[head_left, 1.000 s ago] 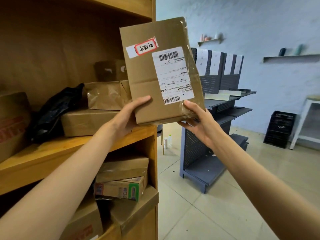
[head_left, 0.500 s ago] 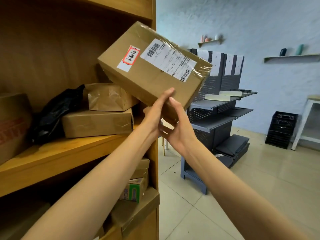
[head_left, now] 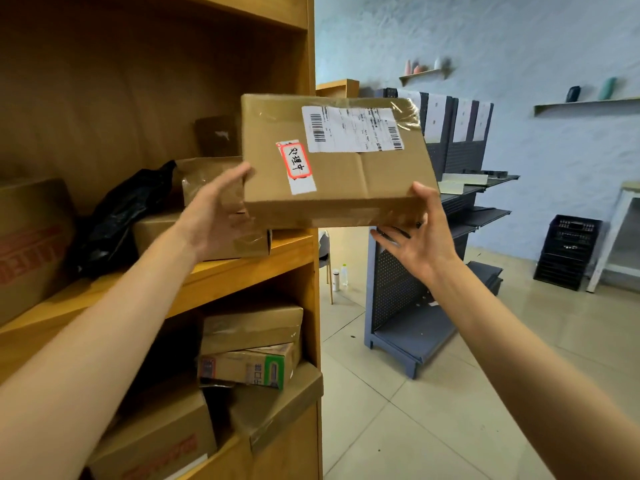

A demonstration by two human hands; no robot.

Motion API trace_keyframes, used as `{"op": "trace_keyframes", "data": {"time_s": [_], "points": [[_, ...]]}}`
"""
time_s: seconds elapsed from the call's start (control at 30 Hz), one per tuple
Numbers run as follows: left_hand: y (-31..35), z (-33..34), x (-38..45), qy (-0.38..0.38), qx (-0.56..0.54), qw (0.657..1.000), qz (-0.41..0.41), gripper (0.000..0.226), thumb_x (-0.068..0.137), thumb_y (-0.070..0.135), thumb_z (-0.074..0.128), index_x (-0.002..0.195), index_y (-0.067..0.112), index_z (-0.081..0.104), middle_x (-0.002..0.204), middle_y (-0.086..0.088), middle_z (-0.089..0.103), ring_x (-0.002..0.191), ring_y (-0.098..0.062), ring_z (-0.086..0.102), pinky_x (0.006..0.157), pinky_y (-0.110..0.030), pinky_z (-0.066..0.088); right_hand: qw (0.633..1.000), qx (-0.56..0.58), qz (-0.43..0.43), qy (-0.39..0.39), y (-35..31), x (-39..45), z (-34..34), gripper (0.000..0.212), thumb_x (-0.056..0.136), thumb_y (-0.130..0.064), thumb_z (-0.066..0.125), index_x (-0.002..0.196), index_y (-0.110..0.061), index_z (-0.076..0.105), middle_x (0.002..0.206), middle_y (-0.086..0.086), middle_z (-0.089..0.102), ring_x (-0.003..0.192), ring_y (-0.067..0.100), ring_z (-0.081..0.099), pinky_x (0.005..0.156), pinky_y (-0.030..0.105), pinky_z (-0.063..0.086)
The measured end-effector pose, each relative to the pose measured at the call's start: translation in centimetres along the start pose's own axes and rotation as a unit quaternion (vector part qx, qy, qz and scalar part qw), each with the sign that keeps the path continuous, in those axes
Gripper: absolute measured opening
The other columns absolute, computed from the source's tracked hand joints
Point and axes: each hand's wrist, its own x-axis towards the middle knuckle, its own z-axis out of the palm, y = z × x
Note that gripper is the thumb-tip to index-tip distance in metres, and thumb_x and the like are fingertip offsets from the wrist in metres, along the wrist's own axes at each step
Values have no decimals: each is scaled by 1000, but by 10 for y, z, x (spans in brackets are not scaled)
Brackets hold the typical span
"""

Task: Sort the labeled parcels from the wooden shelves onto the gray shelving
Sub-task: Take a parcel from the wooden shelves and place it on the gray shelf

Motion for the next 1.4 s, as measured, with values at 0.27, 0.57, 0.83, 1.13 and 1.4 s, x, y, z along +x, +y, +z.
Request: {"op": "trace_keyframes", "data": {"time_s": [0.27,0.57,0.83,1.13,1.4], "points": [[-17,16,-7,-4,-9,1000,-14,57,67,48,72,118,24,60,107,2,72,98,-14,67,75,-27,53,1000,9,1,-1,4,-5,10,43,79,-48,67,108,-24,47,127,15,52,114,32,57,91,52,52],[-54,122,-12,26,-255,965,-63,62,73,39,72,127,14,58,112,-8,70,96,-22,69,64,-27,56,999,4,24,47,43,-24,55,94,63,-39,83,140,-41,29,114,0,68,98,21,68,72,44,55],[-69,148,9,44,-162,982,-87,118,46,59,81,145,26,27,128,-10,55,106,-23,61,84,-45,54,993,-62,-13,96,-25,-31,-30,81,61,-31,80,134,-26,47,117,6,65,101,23,65,70,38,57],[-83,209,35,-169,6,981,-91,93,62,48,79,141,31,33,127,-6,56,109,-24,60,92,-41,51,986,-132,-20,102,-86,-42,-126,75,60,-28,77,132,-25,54,102,-2,67,94,19,61,78,40,55],[-119,297,52,-175,-6,983,-52,82,60,46,76,130,33,35,123,-3,58,99,-18,65,85,-39,55,965,-219,-75,121,-136,-39,-199,45,81,-21,66,123,-29,51,109,-4,66,97,15,60,97,40,46]]}}
